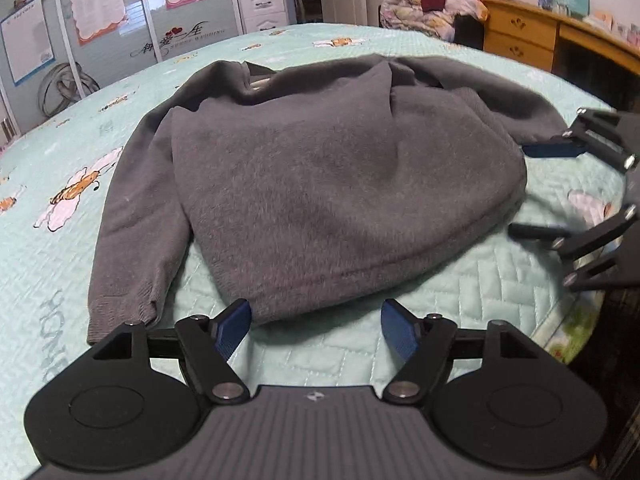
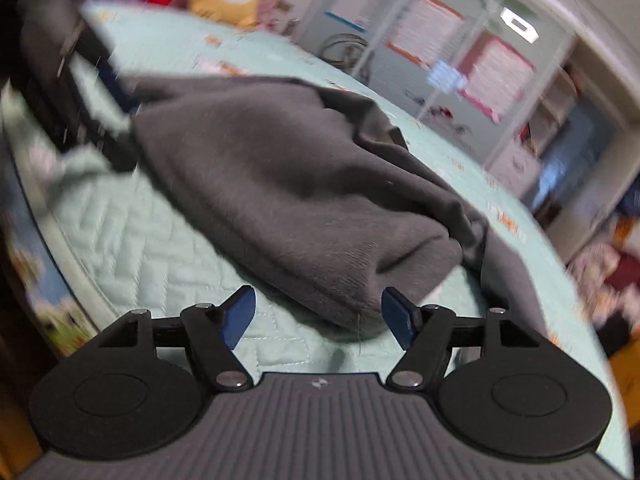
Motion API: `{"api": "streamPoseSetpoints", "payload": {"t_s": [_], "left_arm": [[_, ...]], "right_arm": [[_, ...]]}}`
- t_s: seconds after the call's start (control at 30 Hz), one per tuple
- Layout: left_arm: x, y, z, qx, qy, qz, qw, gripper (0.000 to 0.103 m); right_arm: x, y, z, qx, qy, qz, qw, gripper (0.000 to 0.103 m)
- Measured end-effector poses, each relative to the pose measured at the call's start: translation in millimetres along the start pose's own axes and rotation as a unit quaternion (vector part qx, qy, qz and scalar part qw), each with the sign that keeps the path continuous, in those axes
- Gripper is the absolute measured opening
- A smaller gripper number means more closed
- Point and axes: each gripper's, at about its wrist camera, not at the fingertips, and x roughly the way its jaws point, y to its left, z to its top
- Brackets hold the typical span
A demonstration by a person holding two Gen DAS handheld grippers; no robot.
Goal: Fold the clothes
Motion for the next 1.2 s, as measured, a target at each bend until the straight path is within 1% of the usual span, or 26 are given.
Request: {"api": "streamPoseSetpoints", "payload": {"t_s": [0.07,0.1,0.13,0.17,0.2,0.23,0.3,0.37,0.43,0.5,0.53,0.6,0.63,0.67,0.7,0.73,0.77,0.83,0.87,0.9,0.93,0.97,1.03,1.07,1.17,1.2], "left_arm": [[-2.0,5.0,3.6,-0.020,-0.011,-0.007,0.9997,0.075],[-3.8,8.1,6.1,-0.032,-0.019,-0.011,0.9992,0.075],[-5.6,11.4,8.7,-0.045,-0.027,-0.014,0.9985,0.075],[-7.1,14.4,11.5,-0.058,-0.036,-0.016,0.9975,0.076],[-8.5,17.3,14.3,-0.070,-0.044,-0.019,0.9964,0.076],[-9.4,19.7,17.4,-0.081,-0.053,-0.021,0.9951,0.077],[-10.7,24.1,23.9,-0.102,-0.070,-0.026,0.9920,0.078],[-10.8,28.2,30.9,-0.121,-0.086,-0.034,0.9884,0.078],[-9.5,32.3,37.4,-0.140,-0.101,-0.039,0.9842,0.079],[-8.3,37.1,44.0,-0.152,-0.112,-0.040,0.9811,0.079],[-7.7,39.6,47.3,-0.158,-0.117,-0.040,0.9796,0.080],[-7.6,46.2,53.7,-0.163,-0.126,-0.037,0.9779,0.080],[-7.7,49.7,56.9,-0.165,-0.130,-0.036,0.9771,0.080],[-7.8,53.4,60.0,-0.167,-0.134,-0.033,0.9763,0.081],[-7.8,57.6,63.1,-0.170,-0.137,-0.028,0.9755,0.081],[-7.6,62.7,67.0,-0.175,-0.140,-0.023,0.9744,0.081],[-7.4,67.8,71.4,-0.182,-0.142,-0.018,0.9728,0.081],[-7.9,77.7,80.7,-0.195,-0.152,-0.013,0.9690,0.081],[-8.2,81.7,86.4,-0.198,-0.158,-0.010,0.9673,0.081],[-8.9,83.7,92.7,-0.197,-0.166,-0.007,0.9663,0.081],[-9.3,84.7,100.2,-0.192,-0.173,-0.003,0.9661,0.081],[-9.1,84.1,108.8,-0.181,-0.179,0.000,0.9670,0.081],[-3.9,81.1,128.7,-0.154,-0.185,0.011,0.9707,0.081],[-0.9,79.5,138.8,-0.139,-0.187,0.017,0.9723,0.081],[10.0,75.3,169.5,-0.096,-0.193,0.033,0.9759,0.081],[15.7,74.8,180.2,-0.080,-0.196,0.039,0.9766,0.081]], "right_arm": [[7.9,4.5,0.4,-0.028,-0.012,-0.018,0.999,0.068],[12.8,2.1,2.5,-0.024,-0.014,-0.022,0.999,0.067],[17.7,-2.0,4.8,-0.016,-0.014,-0.025,0.999,0.054],[22.1,-9.9,7.8,0.004,-0.014,-0.025,1.000,0.031],[25.2,-18.5,10.8,0.024,-0.017,-0.026,0.999,0.022],[25.3,-28.9,13.8,0.048,-0.027,-0.031,0.998,0.016],[23.6,-53.2,19.9,0.102,-0.048,-0.045,0.993,0.014],[22.8,-78.9,22.5,0.150,-0.058,-0.072,0.984,0.014],[27.8,-103.0,19.4,0.189,-0.046,-0.105,0.975,0.014],[42.2,-122.6,10.1,0.218,-0.001,-0.101,0.971,0.015],[48.7,-129.8,5.9,0.227,0.021,-0.092,0.969,0.017],[56.9,-131.3,-0.5,0.219,0.065,-0.037,0.973,0.023],[55.2,-130.2,-2.1,0.216,0.075,-0.005,0.973,0.029],[49.3,-129.5,-3.0,0.219,0.076,0.025,0.972,0.039],[41.1,-130.4,-2.8,0.225,0.070,0.052,0.970,0.046],[32.1,-133.0,-1.9,0.233,0.062,0.077,0.968,0.056],[22.2,-138.5,-0.8,0.245,0.047,0.099,0.963,0.057],[2.9,-157.8,1.0,0.283,-0.001,0.139,0.949,0.058],[-5.3,-168.7,1.5,0.307,-0.028,0.157,0.938,0.063],[-8.6,-182.8,0.8,0.344,-0.063,0.167,0.922,0.066],[-8.7,-197.5,-0.6,0.383,-0.097,0.173,0.902,0.070],[-6.6,-212.7,-2.4,0.423,-0.131,0.179,0.878,0.070],[18.2,-239.9,-8.3,0.501,-0.183,0.195,0.823,0.070],[33.5,-252.1,-11.4,0.536,-0.206,0.203,0.793,0.070],[80.6,-286.7,-19.6,0.627,-0.266,0.225,0.697,0.071],[100.0,-292.4,-19.1,0.642,-0.272,0.236,0.677,0.071]]}}
